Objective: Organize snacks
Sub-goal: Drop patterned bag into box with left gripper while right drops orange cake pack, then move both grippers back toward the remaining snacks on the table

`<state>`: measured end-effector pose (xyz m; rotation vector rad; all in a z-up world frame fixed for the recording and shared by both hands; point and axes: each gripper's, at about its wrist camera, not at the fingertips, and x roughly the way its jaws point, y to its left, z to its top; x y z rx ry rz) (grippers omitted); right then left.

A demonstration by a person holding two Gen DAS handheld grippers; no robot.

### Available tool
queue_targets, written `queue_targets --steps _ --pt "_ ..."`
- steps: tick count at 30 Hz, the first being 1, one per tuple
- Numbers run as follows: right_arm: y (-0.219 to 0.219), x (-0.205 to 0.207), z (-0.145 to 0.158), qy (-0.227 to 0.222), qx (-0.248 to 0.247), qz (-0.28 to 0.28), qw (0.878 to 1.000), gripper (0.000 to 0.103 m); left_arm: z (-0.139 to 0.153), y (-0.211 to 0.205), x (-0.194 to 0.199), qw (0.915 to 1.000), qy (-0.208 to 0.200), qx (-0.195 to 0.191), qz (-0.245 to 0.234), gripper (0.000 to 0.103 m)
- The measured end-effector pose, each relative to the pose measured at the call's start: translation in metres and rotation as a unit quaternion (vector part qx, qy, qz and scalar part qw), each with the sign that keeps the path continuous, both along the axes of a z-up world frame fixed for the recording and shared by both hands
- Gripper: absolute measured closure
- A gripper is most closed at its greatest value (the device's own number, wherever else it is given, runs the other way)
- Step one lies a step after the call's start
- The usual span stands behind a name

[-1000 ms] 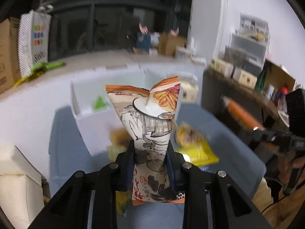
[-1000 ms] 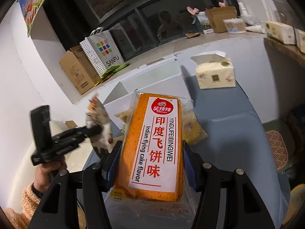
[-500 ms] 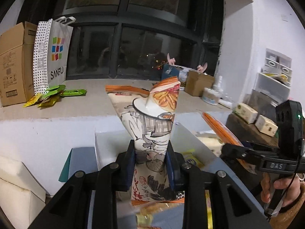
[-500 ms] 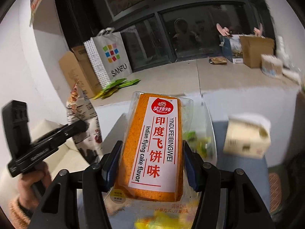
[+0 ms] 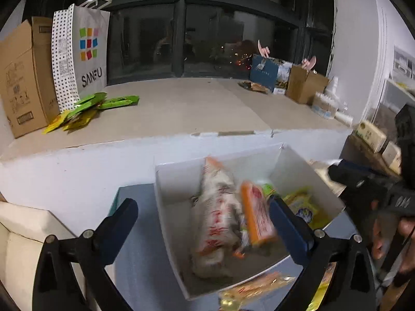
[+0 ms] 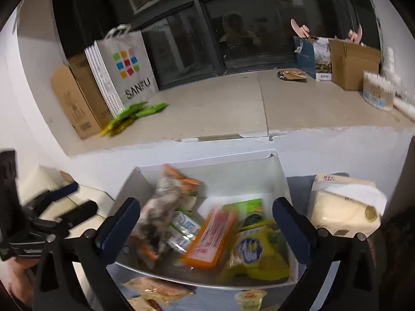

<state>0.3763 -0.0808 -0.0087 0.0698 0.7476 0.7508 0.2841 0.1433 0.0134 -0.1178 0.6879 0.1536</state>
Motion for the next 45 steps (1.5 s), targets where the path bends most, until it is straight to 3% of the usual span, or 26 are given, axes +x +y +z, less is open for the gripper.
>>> queue_targets --steps 9,17,23,26,31,37,41,45 --pt "-0.028 -0.044 0.021 -0.034 0.016 0.028 0.999 0.000 0.003 -0.008 -0.043 0.9994 -0.031 -0.010 -0.007 0.000" --pt "-0.073 -0.119 0.029 -0.078 0.034 0.062 0.994 0.000 0.024 -0.046 -0.127 0.9944 -0.095 -0.002 -0.047 0.000" --pt "-0.117 -0.172 0.008 -0.075 0.043 0.065 0.994 0.000 0.017 -0.072 -0.188 0.9903 -0.128 -0.018 -0.051 0.000" --pt "-0.140 -0.195 -0.009 -0.043 0.075 0.068 0.994 0.000 0.004 -0.085 -0.210 0.9907 -0.122 -0.028 -0.052 0.000" --pt "-0.166 -0.223 -0.039 -0.041 0.071 0.029 0.996 0.000 -0.020 -0.108 -0.244 0.9925 -0.106 -0.025 -0.056 0.000" --pt "-0.169 -0.230 -0.077 -0.018 0.015 0.020 1.000 0.000 -0.038 -0.122 -0.266 0.9918 -0.100 -0.036 -0.071 0.000" --pt "-0.147 -0.221 -0.087 -0.023 -0.023 0.077 0.996 0.000 -0.040 -0.126 -0.264 0.9911 -0.099 -0.048 -0.075 0.000" --pt "-0.105 -0.197 -0.102 -0.016 -0.094 0.136 0.986 0.000 -0.040 -0.132 -0.261 0.9909 -0.095 -0.042 -0.085 0.000"
